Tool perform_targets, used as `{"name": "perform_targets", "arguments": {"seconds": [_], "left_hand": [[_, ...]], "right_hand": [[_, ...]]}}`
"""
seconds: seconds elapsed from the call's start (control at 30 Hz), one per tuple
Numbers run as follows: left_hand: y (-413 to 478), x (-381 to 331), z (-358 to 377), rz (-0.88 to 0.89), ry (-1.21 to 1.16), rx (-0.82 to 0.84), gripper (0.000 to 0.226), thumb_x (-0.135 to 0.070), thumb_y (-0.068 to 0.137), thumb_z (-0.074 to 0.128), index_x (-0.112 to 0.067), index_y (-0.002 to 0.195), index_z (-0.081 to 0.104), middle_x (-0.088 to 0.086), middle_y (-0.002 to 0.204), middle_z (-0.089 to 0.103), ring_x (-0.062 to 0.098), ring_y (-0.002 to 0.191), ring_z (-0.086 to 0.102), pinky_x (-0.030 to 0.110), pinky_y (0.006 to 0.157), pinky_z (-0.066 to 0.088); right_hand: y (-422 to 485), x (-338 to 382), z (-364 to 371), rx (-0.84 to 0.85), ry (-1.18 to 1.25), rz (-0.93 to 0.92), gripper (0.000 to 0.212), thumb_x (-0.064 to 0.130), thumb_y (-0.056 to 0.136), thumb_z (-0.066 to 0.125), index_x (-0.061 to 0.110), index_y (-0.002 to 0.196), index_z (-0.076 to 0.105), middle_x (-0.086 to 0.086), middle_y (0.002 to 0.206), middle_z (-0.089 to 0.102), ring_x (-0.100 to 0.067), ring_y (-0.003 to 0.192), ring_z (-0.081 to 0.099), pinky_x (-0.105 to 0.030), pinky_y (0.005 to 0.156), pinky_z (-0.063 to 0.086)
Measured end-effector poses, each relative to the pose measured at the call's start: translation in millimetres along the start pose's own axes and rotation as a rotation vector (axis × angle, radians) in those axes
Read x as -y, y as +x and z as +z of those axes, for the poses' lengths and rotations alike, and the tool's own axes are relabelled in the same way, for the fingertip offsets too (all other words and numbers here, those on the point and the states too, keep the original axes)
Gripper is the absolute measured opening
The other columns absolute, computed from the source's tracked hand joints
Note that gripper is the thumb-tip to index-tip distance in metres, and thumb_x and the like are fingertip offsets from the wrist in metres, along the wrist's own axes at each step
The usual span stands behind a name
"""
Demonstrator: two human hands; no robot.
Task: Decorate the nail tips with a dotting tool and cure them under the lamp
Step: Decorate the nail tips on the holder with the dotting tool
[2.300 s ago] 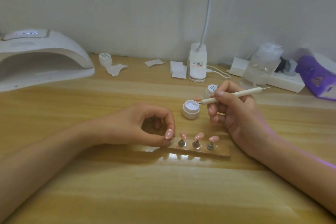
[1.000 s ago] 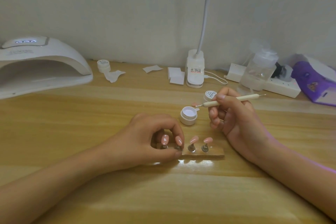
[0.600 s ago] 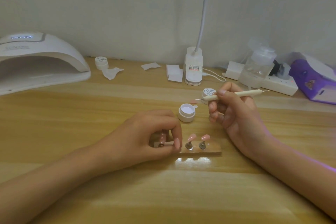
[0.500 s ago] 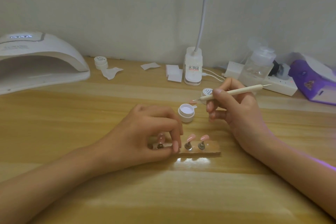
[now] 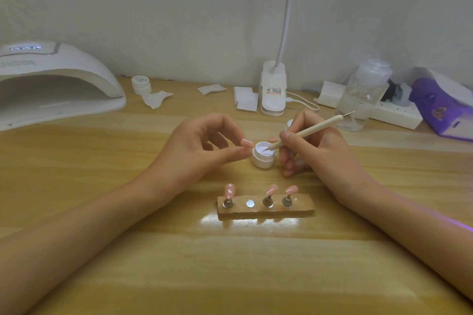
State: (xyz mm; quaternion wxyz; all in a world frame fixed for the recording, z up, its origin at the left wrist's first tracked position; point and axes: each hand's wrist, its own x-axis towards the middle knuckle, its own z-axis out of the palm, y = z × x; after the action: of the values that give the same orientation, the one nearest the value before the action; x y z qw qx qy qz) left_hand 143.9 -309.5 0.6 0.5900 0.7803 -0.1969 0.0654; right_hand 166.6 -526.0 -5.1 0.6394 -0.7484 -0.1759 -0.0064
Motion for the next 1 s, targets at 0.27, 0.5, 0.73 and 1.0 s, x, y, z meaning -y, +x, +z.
{"name": "perform_targets", "arguments": {"seconds": [0.27,0.5,0.73,1.0], "left_hand": [[0.7,9.6,-0.7,-0.021,0.06,0.027,0.01,-0.022,0.079,0.079,-0.026,0.075,0.072,-0.012,0.088,0.075,0.025,0.085,0.067,0.019,0.068,0.048],[1.2,9.1,0.6,-0.032,0.068,0.051,0.003,-0.023,0.081,0.076,-0.022,0.081,0.073,-0.008,0.088,0.074,0.016,0.079,0.066,0.017,0.067,0.048],[1.1,10.1,0.6,-0.021,0.112,0.064,0.008,-0.019,0.081,0.078,-0.024,0.079,0.072,-0.011,0.086,0.074,0.006,0.073,0.062,0.011,0.063,0.045],[3.8,13.6,1.0,-0.049,0.2,0.118,0.018,-0.013,0.076,0.081,-0.028,0.072,0.072,-0.019,0.076,0.07,0.0,0.061,0.053,0.009,0.059,0.041]], "right_hand": [[0.6,-0.1,0.3,0.008,0.0,0.008,0.021,0.01,0.096,0.061,0.009,0.079,0.049,-0.008,0.061,0.063,-0.022,0.057,0.06,-0.027,0.05,0.053],[1.1,-0.3,-0.4,0.021,0.032,0.028,0.02,0.01,0.095,0.06,0.007,0.08,0.048,-0.008,0.06,0.063,-0.02,0.053,0.058,-0.025,0.048,0.051],[2.0,-0.1,-2.1,-0.01,0.134,0.013,0.021,0.016,0.093,0.061,0.011,0.077,0.048,-0.007,0.061,0.062,-0.017,0.052,0.055,-0.028,0.05,0.052],[1.1,-1.5,-5.0,-0.061,0.183,-0.084,0.015,0.021,0.091,0.065,0.015,0.083,0.053,-0.006,0.064,0.064,-0.017,0.057,0.059,-0.026,0.052,0.051]]}}
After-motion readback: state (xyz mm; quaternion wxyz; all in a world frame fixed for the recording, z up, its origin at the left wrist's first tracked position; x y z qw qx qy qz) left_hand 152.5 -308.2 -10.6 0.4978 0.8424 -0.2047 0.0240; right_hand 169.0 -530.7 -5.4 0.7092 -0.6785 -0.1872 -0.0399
